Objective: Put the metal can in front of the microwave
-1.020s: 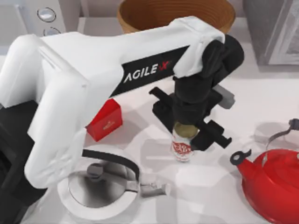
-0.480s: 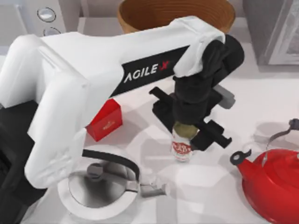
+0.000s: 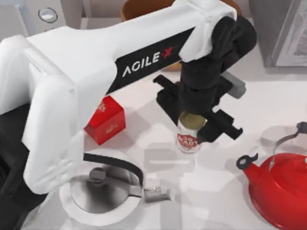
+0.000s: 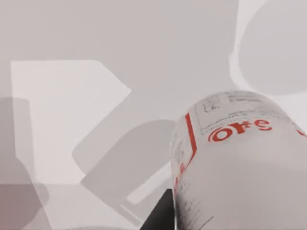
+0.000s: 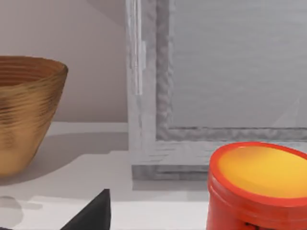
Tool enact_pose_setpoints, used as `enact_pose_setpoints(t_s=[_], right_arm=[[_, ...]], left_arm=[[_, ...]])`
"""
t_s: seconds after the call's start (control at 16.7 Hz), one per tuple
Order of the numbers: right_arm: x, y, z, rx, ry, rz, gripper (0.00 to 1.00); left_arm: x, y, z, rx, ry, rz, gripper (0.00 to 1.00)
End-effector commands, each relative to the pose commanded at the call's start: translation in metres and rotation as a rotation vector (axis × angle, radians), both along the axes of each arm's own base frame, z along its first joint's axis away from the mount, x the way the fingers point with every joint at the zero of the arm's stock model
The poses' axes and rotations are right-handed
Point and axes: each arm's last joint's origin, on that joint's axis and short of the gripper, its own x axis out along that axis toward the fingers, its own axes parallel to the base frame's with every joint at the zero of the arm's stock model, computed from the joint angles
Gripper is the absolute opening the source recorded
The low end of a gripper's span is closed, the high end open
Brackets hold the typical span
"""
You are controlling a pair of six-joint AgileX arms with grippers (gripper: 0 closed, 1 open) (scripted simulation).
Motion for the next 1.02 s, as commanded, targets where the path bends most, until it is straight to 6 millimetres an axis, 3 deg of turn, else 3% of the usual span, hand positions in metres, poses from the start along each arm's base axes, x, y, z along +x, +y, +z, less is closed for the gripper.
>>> enact_pose_setpoints(t_s=[0.3, 0.48, 0.6, 0.78, 0.9, 1.02], right_arm=[[0.0, 0.0, 0.0, 0.0, 0.0, 0.0, 1.0], [0.0, 0.0, 0.0, 0.0, 0.0, 0.0, 1.0], [0.0, 0.0, 0.0, 0.0, 0.0, 0.0, 1.0], [0.0, 0.0, 0.0, 0.0, 0.0, 0.0, 1.0], [0.0, 0.0, 0.0, 0.0, 0.0, 0.0, 1.0], [0.0, 0.0, 0.0, 0.0, 0.0, 0.0, 1.0]], left_arm=[[0.006, 0.004, 0.0, -0.008, -0.012, 0.009, 0.0], [0.042, 0.034, 0.013, -0.07, -0.103, 0.095, 0.0], [0.076, 0.076, 0.025, -0.106, -0.178, 0.2, 0.0], [0.119, 0.164, 0.035, -0.112, -0.245, 0.395, 0.0], [0.131, 0.226, 0.032, -0.083, -0.227, 0.524, 0.0], [0.129, 0.278, 0.022, -0.047, -0.164, 0.635, 0.0]])
